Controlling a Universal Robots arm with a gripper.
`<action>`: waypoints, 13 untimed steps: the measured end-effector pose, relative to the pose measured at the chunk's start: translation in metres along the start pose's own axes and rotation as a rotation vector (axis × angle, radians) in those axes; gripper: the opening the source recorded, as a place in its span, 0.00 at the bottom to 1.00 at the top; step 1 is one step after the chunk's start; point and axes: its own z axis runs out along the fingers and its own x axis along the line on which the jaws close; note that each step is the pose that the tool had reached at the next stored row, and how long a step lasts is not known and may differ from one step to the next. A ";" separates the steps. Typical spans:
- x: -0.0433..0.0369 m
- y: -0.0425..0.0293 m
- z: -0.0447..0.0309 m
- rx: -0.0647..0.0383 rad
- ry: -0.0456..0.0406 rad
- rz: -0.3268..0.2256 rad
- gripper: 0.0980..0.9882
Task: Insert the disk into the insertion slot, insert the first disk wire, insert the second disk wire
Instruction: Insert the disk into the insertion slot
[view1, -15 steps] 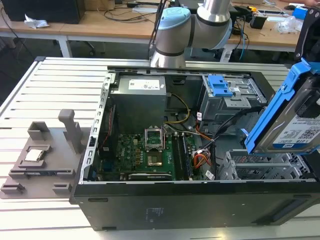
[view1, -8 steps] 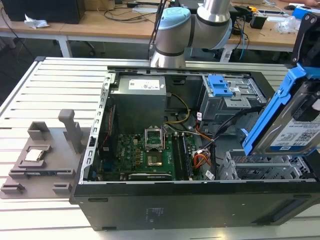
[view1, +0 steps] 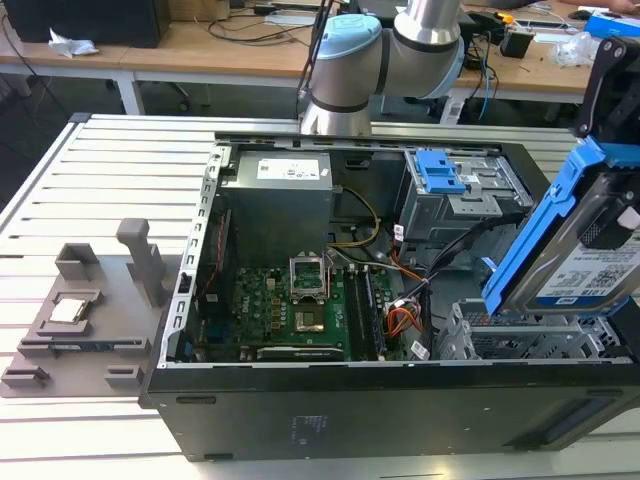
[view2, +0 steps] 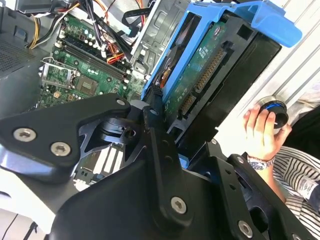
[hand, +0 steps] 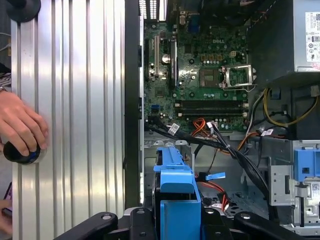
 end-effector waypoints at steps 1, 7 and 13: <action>0.0000 0.0000 0.0010 0.000 0.0000 0.000 0.30; 0.0000 -0.0002 0.0057 0.000 0.0000 0.000 0.30; 0.0000 -0.0004 0.0103 0.000 0.0001 0.000 0.30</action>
